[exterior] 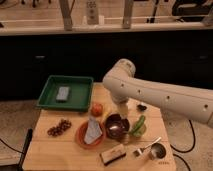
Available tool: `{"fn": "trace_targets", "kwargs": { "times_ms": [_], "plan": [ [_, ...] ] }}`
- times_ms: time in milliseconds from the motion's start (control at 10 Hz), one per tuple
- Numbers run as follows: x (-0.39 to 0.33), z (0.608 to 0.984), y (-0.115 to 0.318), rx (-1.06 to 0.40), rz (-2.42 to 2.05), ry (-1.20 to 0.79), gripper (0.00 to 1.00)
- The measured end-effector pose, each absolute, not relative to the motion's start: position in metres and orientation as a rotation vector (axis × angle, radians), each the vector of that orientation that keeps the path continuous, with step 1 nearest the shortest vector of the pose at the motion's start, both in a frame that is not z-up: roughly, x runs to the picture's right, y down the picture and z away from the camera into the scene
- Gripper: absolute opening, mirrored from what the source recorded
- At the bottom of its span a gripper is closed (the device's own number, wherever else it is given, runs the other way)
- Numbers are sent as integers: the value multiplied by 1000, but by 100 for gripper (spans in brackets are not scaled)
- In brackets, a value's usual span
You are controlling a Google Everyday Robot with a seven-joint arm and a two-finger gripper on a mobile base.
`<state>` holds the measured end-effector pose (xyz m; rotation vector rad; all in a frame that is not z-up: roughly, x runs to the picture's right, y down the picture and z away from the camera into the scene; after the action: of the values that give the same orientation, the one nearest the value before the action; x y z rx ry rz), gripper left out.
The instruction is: Place grapes in table surface
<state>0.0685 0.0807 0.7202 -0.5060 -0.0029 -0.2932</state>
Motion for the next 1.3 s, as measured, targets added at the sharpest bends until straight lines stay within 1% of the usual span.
{"fn": "trace_targets", "kwargs": {
  "times_ms": [700, 1300],
  "plan": [
    [29, 743, 66, -482, -336, -40, 80],
    [-13, 758, 62, -461, -358, -92, 80]
  ]
}}
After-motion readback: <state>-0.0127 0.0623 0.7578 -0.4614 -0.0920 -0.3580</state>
